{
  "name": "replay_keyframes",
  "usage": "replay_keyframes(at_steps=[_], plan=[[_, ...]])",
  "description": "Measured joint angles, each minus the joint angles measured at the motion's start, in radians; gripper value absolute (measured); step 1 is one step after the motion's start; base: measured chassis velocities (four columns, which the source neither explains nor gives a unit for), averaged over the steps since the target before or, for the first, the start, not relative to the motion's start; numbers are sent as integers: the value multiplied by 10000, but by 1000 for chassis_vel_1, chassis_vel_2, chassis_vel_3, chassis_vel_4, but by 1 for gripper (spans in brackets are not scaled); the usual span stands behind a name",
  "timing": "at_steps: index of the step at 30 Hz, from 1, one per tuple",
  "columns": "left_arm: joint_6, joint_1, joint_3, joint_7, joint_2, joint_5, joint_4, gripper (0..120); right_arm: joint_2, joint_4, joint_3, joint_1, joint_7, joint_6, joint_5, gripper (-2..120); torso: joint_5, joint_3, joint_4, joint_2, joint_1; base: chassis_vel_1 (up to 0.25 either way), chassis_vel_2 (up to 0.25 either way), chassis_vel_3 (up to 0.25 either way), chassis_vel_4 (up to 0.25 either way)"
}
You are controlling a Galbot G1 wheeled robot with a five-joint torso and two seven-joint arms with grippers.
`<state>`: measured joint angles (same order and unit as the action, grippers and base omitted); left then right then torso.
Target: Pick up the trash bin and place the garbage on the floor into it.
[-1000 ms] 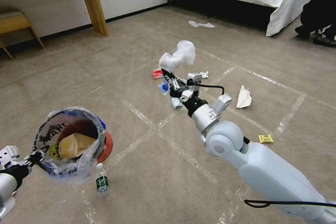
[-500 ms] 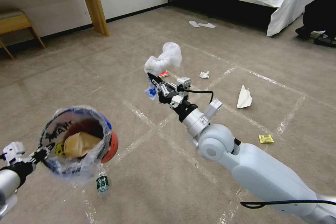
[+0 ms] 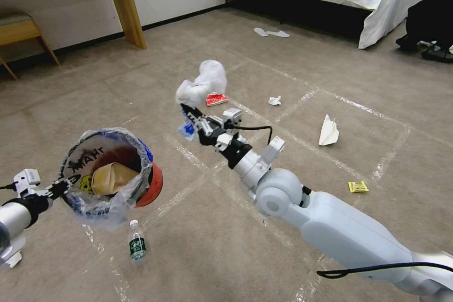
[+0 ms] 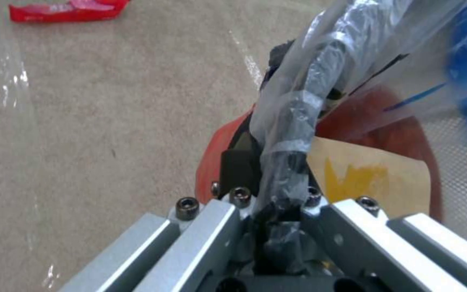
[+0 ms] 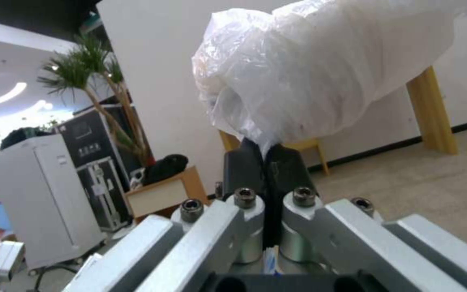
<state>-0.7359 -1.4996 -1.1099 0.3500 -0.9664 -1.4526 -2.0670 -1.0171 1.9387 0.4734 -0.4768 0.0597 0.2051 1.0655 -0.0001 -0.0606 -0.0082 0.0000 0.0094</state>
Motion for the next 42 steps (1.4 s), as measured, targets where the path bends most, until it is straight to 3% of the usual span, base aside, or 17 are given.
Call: replay_keyframes(at_steps=[10,17,26,32,42], plan=[[-2,-430,-377,-48,-802,457,-552,0,67,157,-478,-268,49,-47,20,0,0,1,0,0,0,0,0,0,0],[-2,-704,-466,-84,-988,618,-823,0,109,305,-501,-287,27,-45,20,0,1,2,0,0,0,0,0,0,0],[-1,-779,-449,-102,-1032,621,-929,0,-258,294,121,-45,-32,48,161,0,0,1,-1,0,0,0,0,0,0],[4,-901,-457,174,-970,330,-980,0,-781,168,1267,538,-72,74,201,0,0,2,0,0,0,0,0,0,0],[9,-1151,-524,1421,-409,-1187,-943,0,-1468,-336,2958,2198,-264,294,60,0,-2,0,-1,0,0,0,0,0,0]])
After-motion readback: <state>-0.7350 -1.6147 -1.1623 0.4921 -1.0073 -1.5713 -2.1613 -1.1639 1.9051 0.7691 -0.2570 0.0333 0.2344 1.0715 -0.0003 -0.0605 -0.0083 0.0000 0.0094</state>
